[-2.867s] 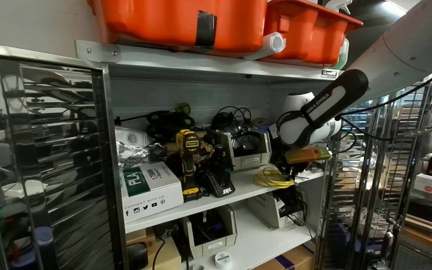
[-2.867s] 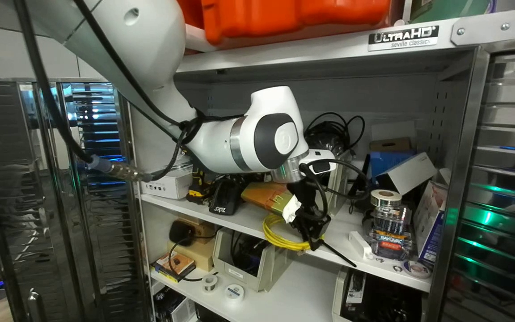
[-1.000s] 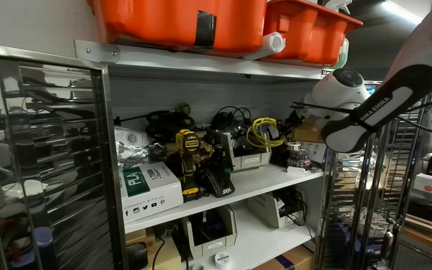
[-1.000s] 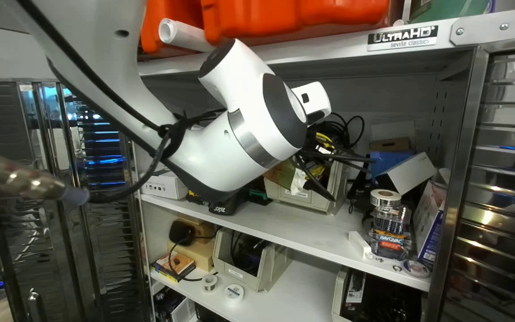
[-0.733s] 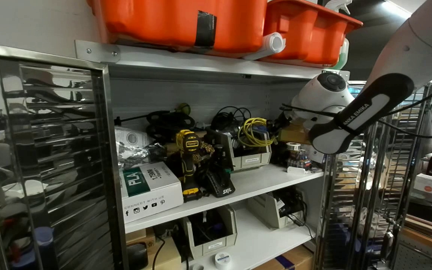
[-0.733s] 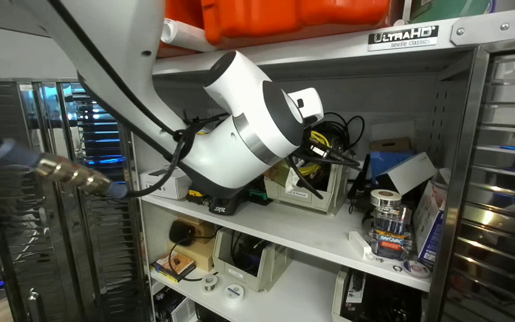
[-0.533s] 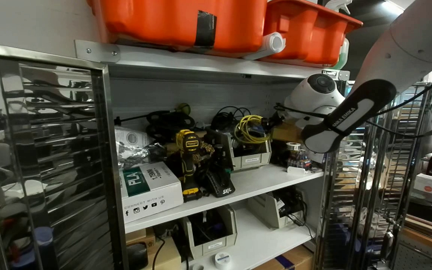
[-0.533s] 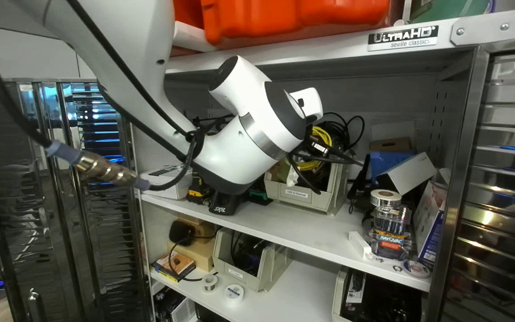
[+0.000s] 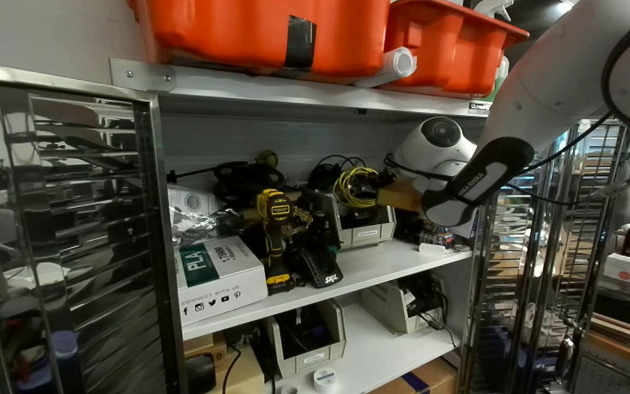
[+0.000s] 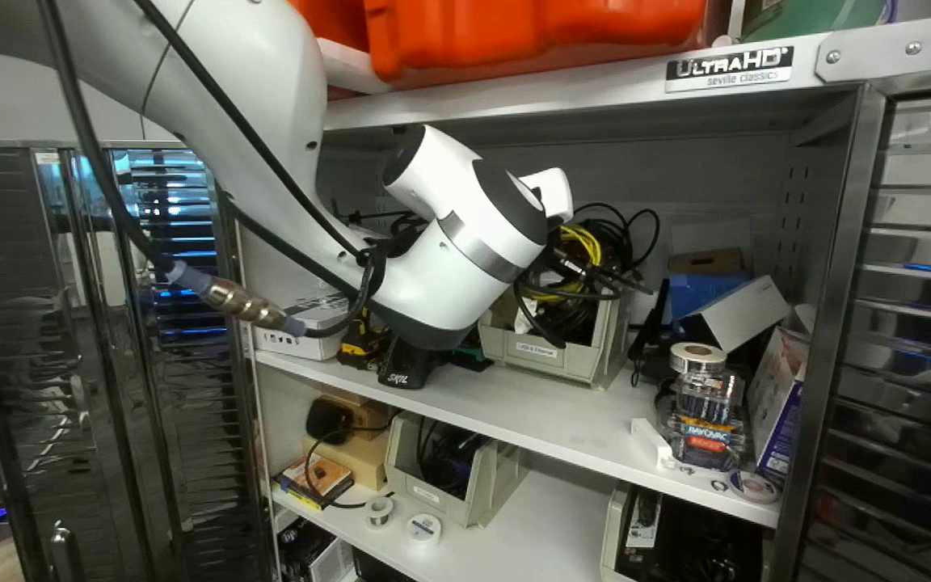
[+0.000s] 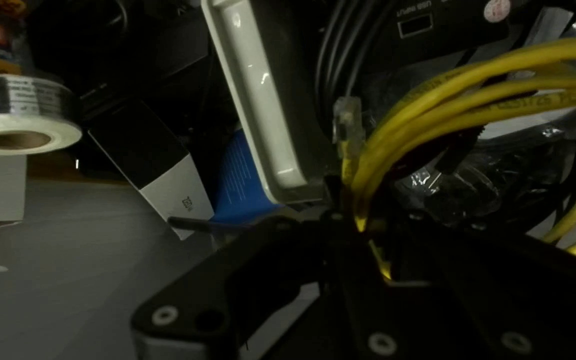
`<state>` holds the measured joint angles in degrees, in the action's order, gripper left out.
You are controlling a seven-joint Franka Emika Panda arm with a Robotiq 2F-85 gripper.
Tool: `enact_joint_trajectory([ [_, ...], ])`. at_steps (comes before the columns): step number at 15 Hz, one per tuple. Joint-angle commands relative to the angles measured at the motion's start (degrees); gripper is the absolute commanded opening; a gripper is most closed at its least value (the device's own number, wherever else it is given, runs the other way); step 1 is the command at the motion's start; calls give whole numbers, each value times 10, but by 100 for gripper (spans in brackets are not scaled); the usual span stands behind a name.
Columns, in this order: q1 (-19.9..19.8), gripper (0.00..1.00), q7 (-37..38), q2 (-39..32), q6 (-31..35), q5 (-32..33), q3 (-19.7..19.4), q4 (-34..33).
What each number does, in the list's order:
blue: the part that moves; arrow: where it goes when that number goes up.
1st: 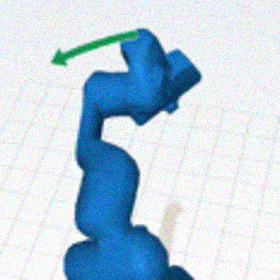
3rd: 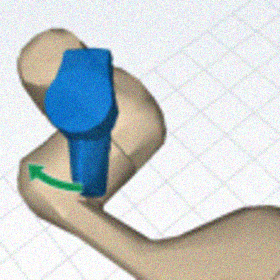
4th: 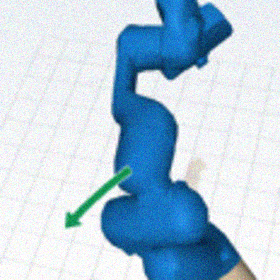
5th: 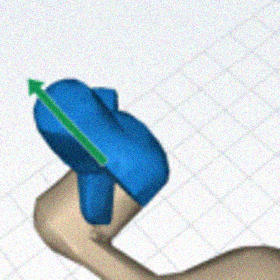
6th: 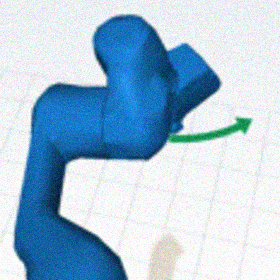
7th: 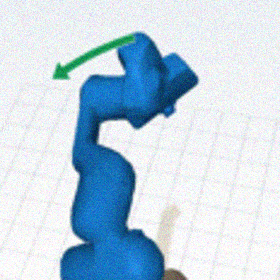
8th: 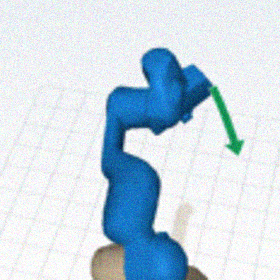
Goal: Pick up the yellow cable and put it in the cable box.
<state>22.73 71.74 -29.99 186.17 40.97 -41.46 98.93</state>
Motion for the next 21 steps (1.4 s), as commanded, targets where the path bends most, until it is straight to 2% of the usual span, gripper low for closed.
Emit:
enact_joint_trajectory([
  [1, 28, 4, 31, -43, 18, -12, -42, -33],
  [2, 35, 4, 35, -49, 18, -10, -51, -34],
  [3, 30, 40, 23, -42, 12, -3, -37, -26],
  [5, 47, 48, 29, -54, 17, -1, -62, -31],
  [11, 77, 95, 28, -37, 23, -1, -96, -8],
  [12, 79, 99, 27, -31, 25, 0, -98, -3],
  [15, 85, 100, 15, -19, 24, 11, -107, 14],
  [18, 74, 100, -13, 28, 16, 43, -79, 63],
  [21, 52, 100, -55, 106, 12, 98, -30, 139],
])
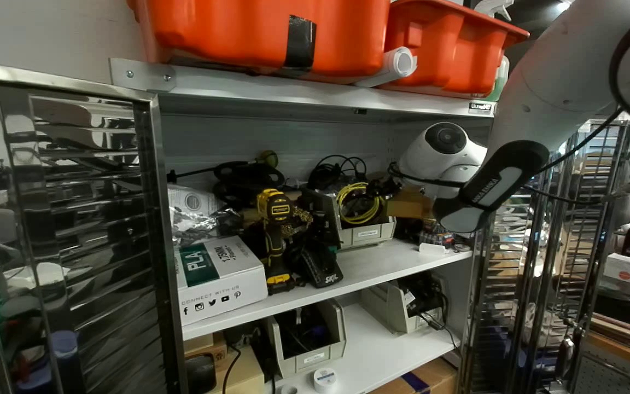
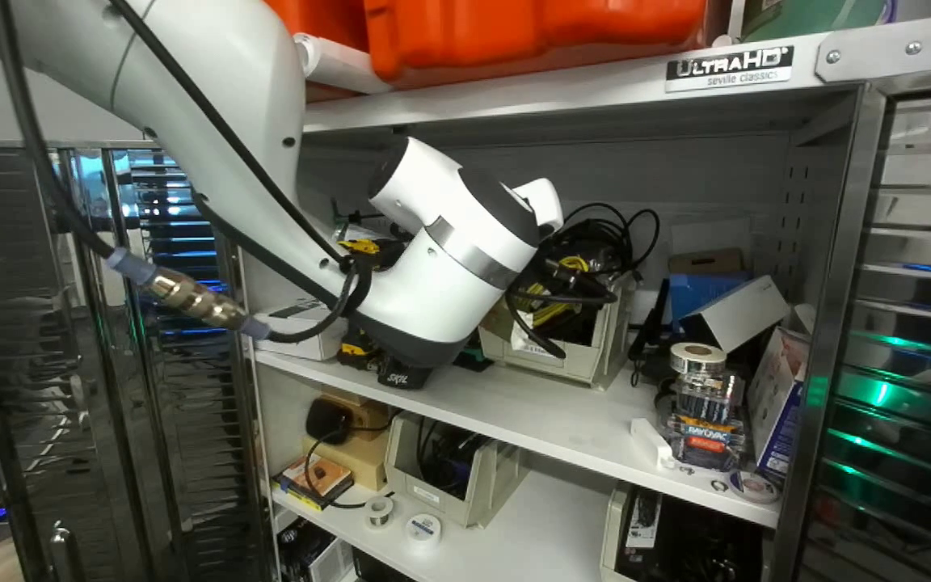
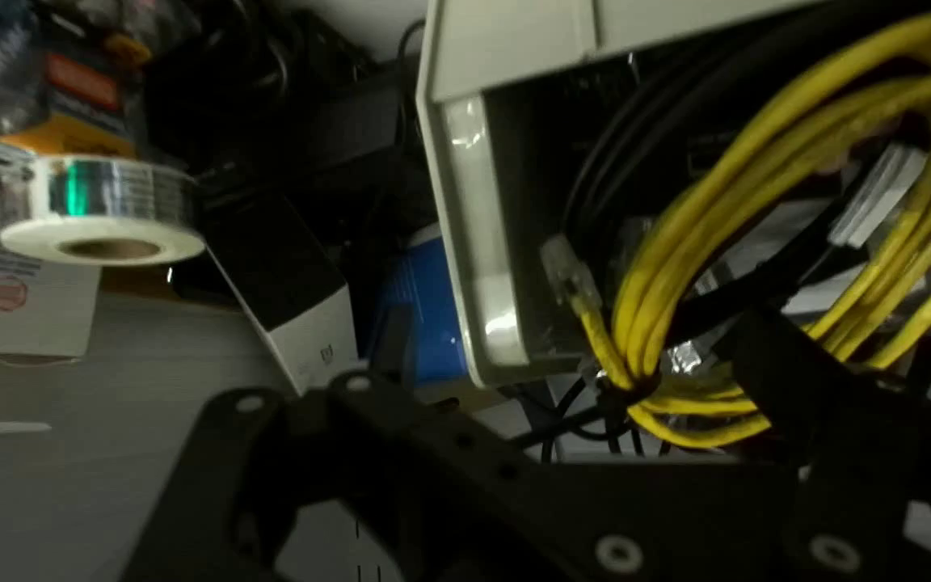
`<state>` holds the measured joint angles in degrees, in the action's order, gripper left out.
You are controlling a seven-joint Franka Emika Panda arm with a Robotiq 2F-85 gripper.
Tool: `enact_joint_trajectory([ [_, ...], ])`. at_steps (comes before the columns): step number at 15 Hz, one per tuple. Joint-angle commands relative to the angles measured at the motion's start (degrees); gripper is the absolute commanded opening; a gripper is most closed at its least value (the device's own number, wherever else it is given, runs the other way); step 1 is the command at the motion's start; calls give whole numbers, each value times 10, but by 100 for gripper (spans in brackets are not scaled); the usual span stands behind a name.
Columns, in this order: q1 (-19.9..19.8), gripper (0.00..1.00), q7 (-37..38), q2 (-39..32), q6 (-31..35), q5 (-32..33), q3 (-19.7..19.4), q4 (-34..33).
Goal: Pick up the yellow cable and put it in the cable box.
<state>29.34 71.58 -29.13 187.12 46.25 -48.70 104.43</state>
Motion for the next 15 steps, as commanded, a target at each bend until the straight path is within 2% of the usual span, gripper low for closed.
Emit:
enact_joint_trajectory([
  [1, -21, 100, -66, 125, -1, 61, 57, 109],
  [6, -64, 100, -148, 268, -37, 109, 124, 250],
  [8, -80, 100, -208, 326, -63, 77, 152, 315],
  [10, -67, 100, -288, 385, -114, 22, 158, 373],
  [11, -151, 100, -323, 413, -145, -11, 255, 399],
  [12, -36, 100, -363, 445, -181, -49, 155, 419],
  [13, -20, 100, -404, 476, -222, -87, 150, 430],
  [14, 14, 100, -444, 506, -275, -119, 128, 431],
  [15, 21, 100, -485, 537, -323, -143, 119, 430],
])
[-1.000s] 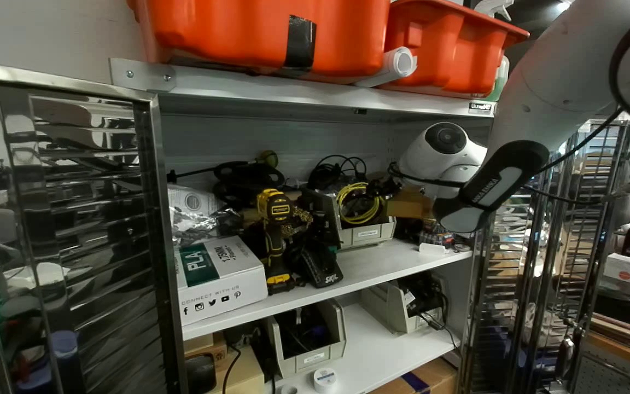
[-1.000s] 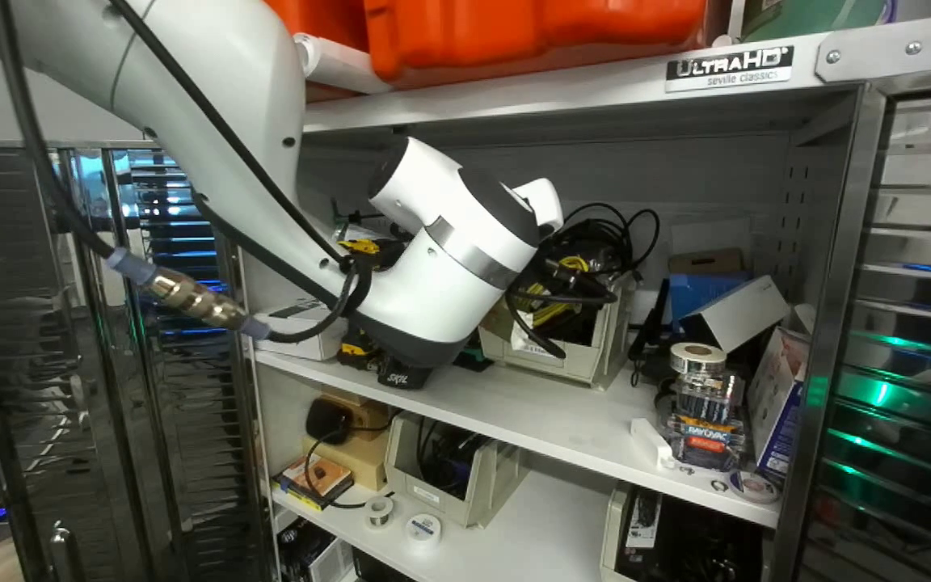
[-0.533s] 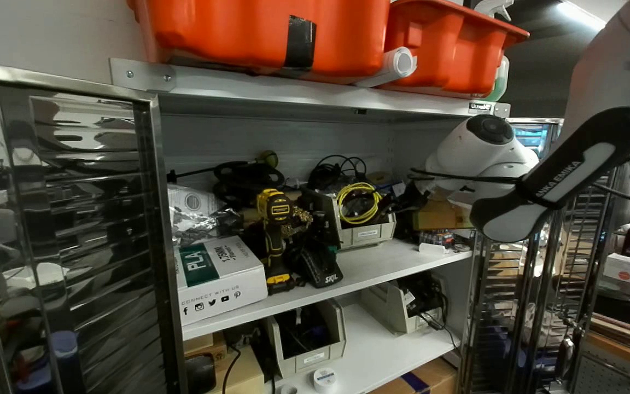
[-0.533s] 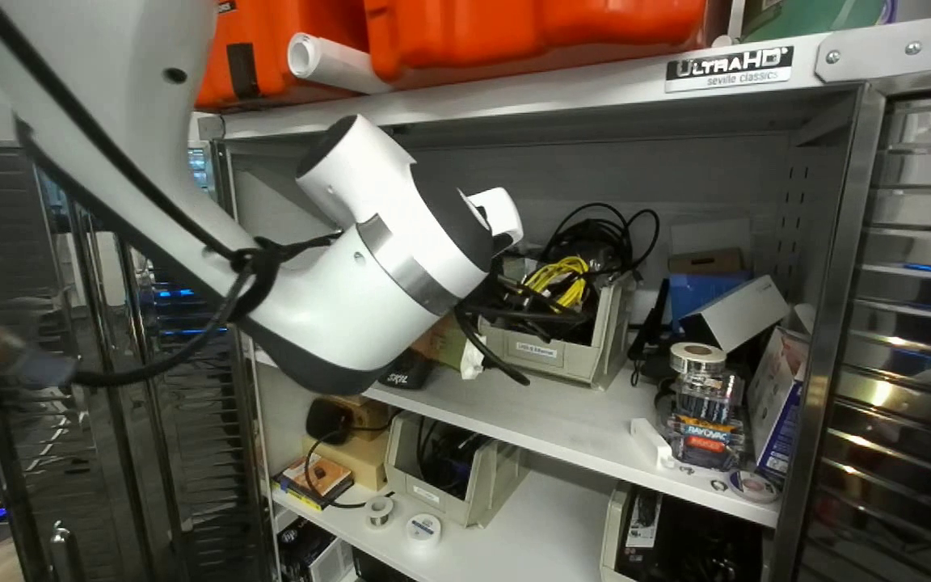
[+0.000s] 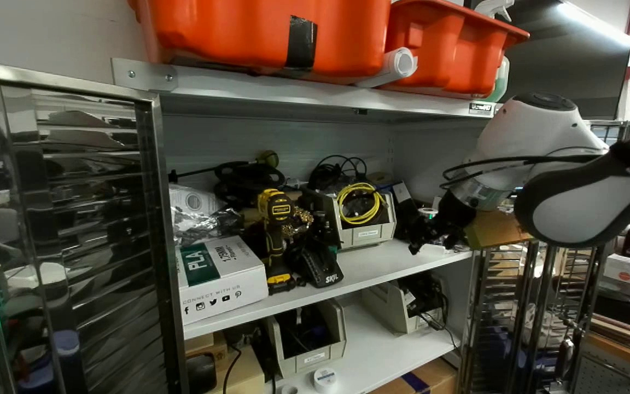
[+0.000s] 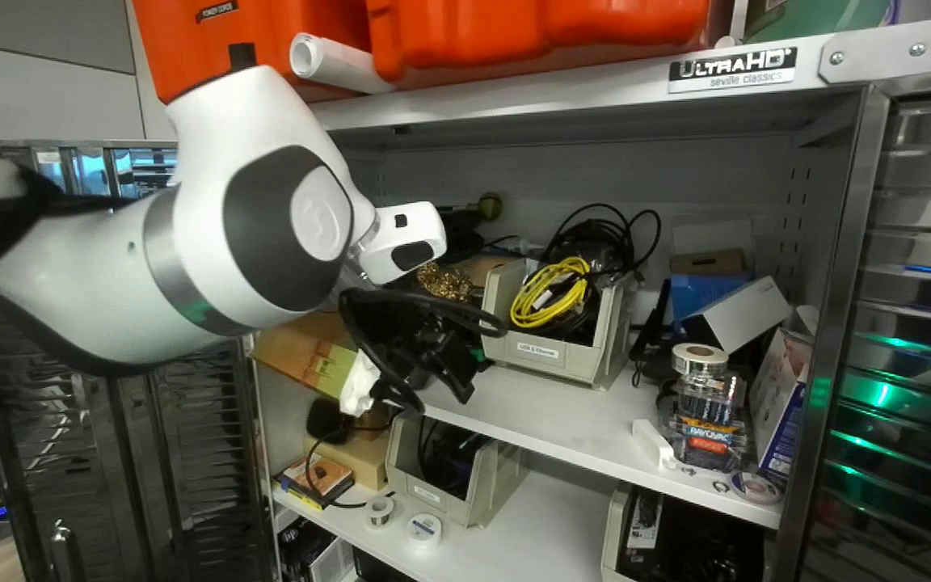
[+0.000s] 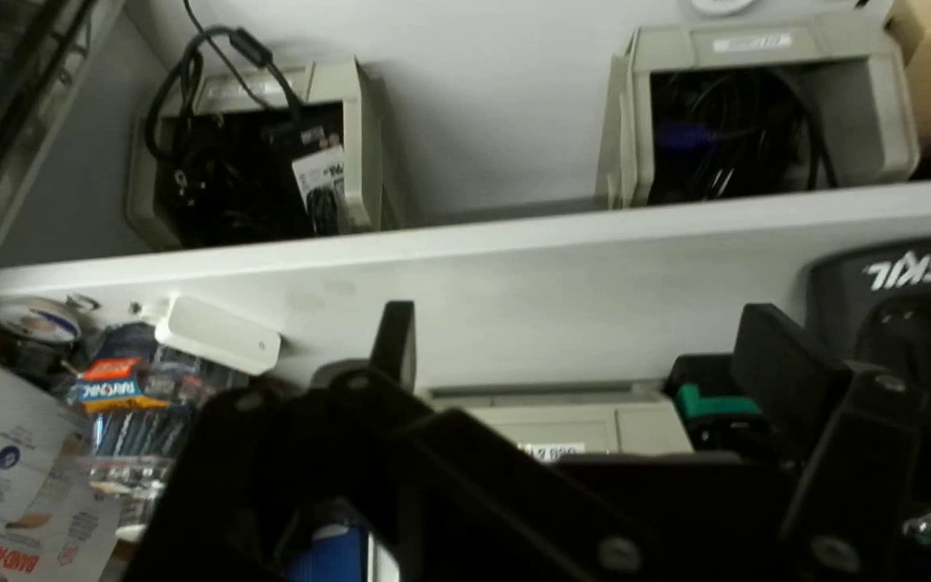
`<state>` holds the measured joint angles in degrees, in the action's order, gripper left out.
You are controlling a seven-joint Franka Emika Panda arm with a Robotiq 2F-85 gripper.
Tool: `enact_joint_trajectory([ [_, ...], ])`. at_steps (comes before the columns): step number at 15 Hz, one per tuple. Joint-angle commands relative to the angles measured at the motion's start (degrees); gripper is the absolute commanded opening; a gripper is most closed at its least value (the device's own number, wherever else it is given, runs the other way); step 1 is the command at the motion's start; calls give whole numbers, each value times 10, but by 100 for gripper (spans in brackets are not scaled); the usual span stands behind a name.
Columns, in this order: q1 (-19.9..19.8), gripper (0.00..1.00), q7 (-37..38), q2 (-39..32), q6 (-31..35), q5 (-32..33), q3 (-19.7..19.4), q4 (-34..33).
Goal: Pick up the yellow cable and put it in the cable box.
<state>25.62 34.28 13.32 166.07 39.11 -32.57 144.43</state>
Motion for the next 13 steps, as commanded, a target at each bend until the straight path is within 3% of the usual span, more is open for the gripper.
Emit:
enact_joint_trajectory([
  [1, 50, 100, -152, 135, -159, -102, -34, 19],
  [4, 44, 100, -228, 196, -305, -162, -21, -24],
  [5, -67, 100, -244, 111, -213, -222, 78, 0],
  [7, -64, 100, -274, 149, -265, -237, 69, -13],
  [13, -62, 100, -280, 157, -274, -239, 68, -10],
])
